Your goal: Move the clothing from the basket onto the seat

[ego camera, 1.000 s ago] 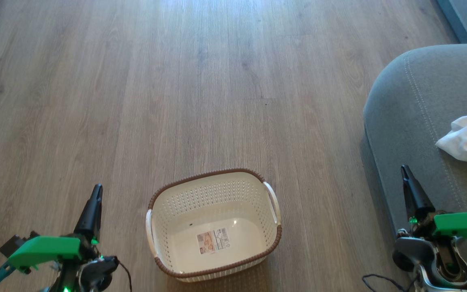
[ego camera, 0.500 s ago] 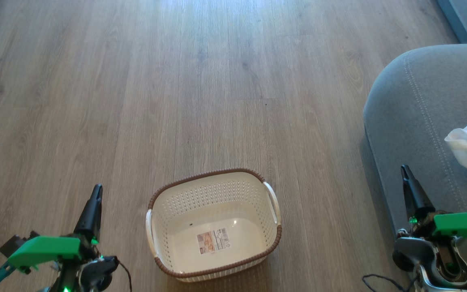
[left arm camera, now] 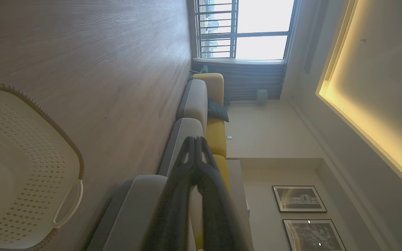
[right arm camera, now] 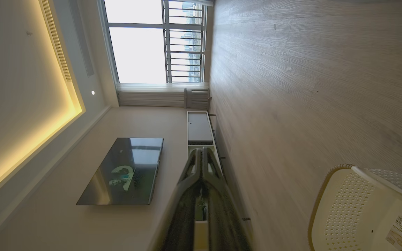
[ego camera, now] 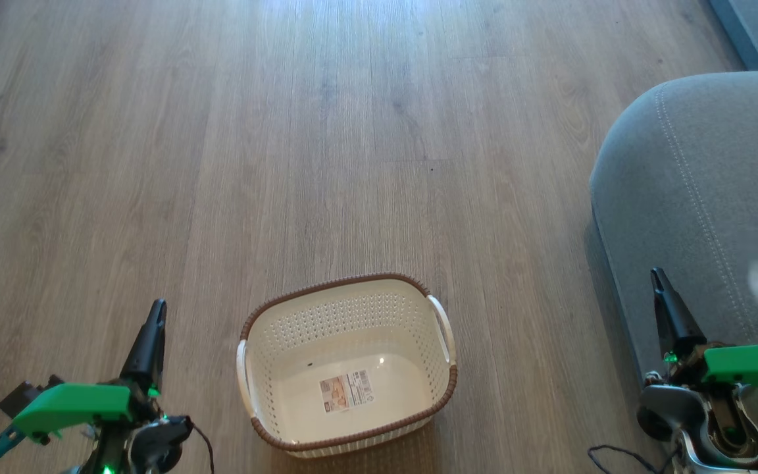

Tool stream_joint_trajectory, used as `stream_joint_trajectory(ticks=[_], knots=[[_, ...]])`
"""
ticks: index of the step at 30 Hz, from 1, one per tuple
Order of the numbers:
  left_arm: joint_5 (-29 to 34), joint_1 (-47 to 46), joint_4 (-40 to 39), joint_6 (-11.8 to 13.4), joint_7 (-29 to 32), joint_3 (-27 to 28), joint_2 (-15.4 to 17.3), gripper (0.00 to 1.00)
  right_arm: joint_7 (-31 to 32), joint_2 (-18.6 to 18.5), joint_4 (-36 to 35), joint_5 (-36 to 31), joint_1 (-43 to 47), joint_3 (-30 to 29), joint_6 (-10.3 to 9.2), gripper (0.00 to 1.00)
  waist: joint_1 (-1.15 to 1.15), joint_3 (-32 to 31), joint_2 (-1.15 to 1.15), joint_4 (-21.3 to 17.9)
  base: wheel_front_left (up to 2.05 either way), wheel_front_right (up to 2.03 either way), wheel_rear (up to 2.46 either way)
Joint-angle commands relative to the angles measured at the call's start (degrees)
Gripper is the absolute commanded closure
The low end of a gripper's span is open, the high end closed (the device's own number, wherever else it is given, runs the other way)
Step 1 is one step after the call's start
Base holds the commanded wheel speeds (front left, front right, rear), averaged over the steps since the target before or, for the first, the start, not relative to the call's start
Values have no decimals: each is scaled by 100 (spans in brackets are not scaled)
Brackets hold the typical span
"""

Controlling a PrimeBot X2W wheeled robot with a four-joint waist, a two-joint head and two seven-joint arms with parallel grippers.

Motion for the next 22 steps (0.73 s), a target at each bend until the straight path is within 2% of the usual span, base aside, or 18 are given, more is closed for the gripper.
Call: stream_joint_trajectory(ticks=[1, 22], knots=[[-39, -284, -193, -9, 41, 204, 43, 100, 32, -22, -222, 34, -113, 100, 3, 100, 0, 0, 0, 0, 0, 0, 0], [-39, -284, -193, -9, 41, 203, 43, 100, 32, -22, -222, 35, -113, 100, 3, 100, 0, 0, 0, 0, 0, 0, 0]])
